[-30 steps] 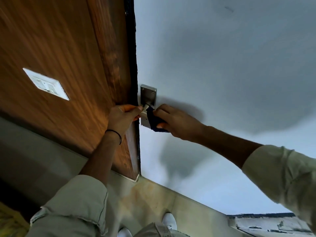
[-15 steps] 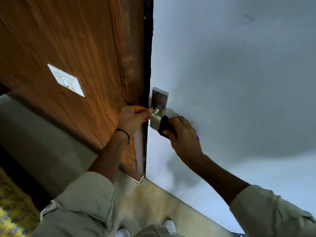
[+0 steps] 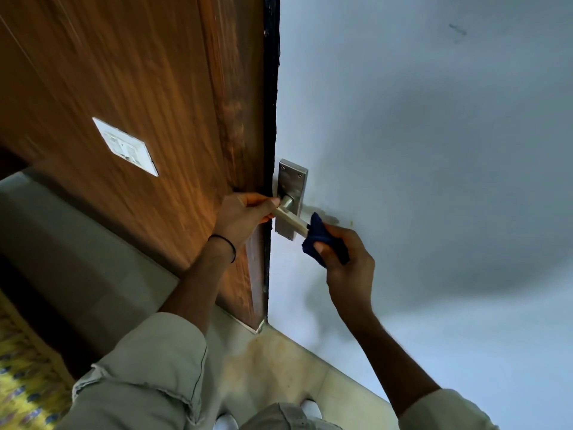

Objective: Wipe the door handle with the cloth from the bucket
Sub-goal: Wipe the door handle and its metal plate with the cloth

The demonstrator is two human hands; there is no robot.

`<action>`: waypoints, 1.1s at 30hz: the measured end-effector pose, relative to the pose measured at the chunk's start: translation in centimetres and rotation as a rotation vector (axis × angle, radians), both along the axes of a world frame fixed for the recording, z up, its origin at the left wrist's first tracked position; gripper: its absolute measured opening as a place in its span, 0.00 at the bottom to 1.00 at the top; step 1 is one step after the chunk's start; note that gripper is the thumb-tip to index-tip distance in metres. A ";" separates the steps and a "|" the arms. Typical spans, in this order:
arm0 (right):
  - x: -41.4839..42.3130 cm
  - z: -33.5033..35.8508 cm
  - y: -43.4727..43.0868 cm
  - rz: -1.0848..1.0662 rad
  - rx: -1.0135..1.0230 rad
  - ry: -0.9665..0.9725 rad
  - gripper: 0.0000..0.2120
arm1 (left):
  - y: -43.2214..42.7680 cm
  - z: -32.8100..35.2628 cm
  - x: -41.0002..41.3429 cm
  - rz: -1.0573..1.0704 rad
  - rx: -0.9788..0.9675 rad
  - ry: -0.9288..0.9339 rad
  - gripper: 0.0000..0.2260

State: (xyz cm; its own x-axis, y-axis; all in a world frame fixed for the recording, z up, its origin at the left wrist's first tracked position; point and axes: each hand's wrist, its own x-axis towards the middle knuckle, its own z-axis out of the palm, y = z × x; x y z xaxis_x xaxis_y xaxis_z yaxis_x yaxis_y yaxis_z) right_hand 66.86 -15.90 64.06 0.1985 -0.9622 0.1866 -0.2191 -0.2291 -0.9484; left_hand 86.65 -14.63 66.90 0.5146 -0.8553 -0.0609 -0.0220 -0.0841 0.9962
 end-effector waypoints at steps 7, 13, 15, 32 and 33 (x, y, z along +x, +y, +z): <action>-0.6 0.3 2.8 -0.156 0.642 -0.639 0.11 | -0.1 -0.3 0.2 -0.015 0.003 0.012 0.03; 0.6 1.3 3.1 -0.152 0.862 -0.839 0.15 | -0.1 -0.5 0.1 -0.011 -0.001 0.023 0.04; 1.0 1.4 3.1 -0.149 0.890 -0.885 0.14 | -0.2 -0.6 0.1 -0.004 -0.004 0.018 0.05; 7.1 2.4 2.8 -0.025 1.112 -0.999 0.13 | -0.3 -0.7 0.6 -0.023 0.028 -0.150 0.09; 6.3 2.0 2.9 -0.034 1.110 -1.027 0.14 | -0.2 -0.8 0.6 -0.028 0.025 -0.145 0.10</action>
